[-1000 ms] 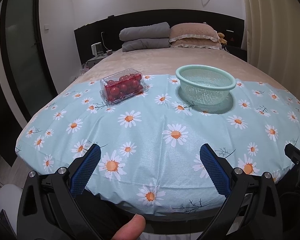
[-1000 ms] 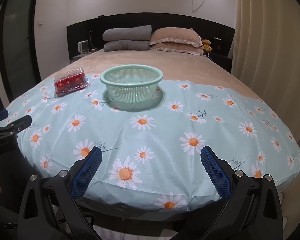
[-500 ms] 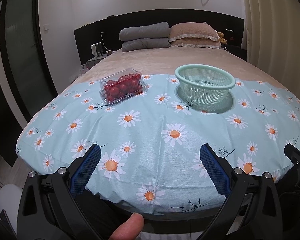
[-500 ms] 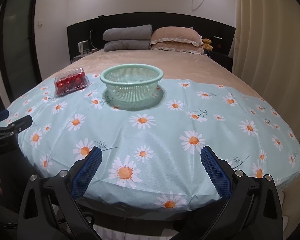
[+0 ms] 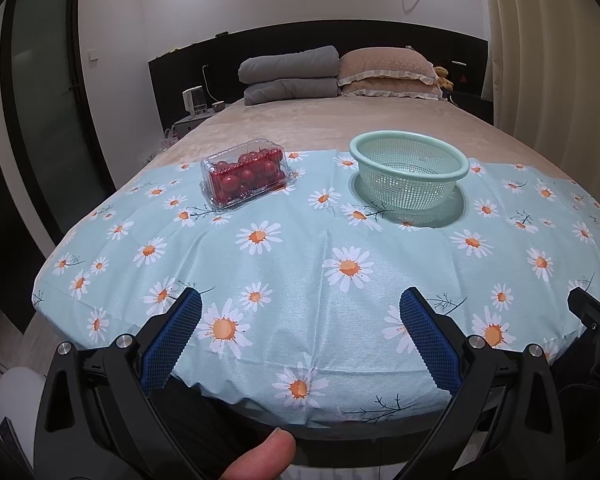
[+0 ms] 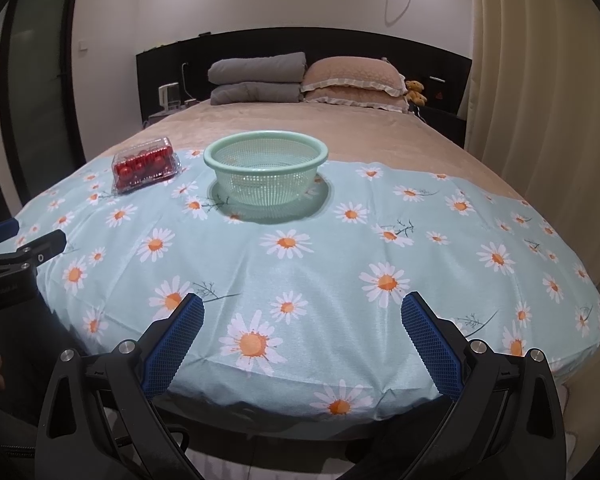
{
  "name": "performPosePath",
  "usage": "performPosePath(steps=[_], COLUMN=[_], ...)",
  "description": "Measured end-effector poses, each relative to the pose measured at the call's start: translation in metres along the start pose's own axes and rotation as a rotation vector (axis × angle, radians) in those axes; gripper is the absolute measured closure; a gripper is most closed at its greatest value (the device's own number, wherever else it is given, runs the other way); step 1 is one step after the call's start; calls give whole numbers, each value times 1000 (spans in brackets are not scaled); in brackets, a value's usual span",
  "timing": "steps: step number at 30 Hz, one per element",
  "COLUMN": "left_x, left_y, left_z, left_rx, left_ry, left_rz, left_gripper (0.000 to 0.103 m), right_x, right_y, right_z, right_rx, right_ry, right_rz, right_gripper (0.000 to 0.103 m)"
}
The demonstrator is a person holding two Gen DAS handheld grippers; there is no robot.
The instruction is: Organize jewelry
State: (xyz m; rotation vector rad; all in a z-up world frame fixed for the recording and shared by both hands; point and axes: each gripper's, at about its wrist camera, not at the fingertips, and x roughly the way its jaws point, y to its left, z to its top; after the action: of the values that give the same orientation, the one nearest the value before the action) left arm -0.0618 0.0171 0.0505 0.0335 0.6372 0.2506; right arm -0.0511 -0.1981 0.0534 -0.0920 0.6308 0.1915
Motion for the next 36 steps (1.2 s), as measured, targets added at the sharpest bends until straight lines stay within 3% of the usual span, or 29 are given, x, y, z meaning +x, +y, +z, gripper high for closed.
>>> performPosePath(steps=[36], left_x=[-8], left_y=[-2], left_z=[-1], left_rx=[-2], left_ry=[-14], left_rz=[-19], left_gripper=[6], right_x=[-3], right_y=[1], right_z=[0], right_rx=[-4], right_ry=[-4], right_rz=[4], right_gripper=[8])
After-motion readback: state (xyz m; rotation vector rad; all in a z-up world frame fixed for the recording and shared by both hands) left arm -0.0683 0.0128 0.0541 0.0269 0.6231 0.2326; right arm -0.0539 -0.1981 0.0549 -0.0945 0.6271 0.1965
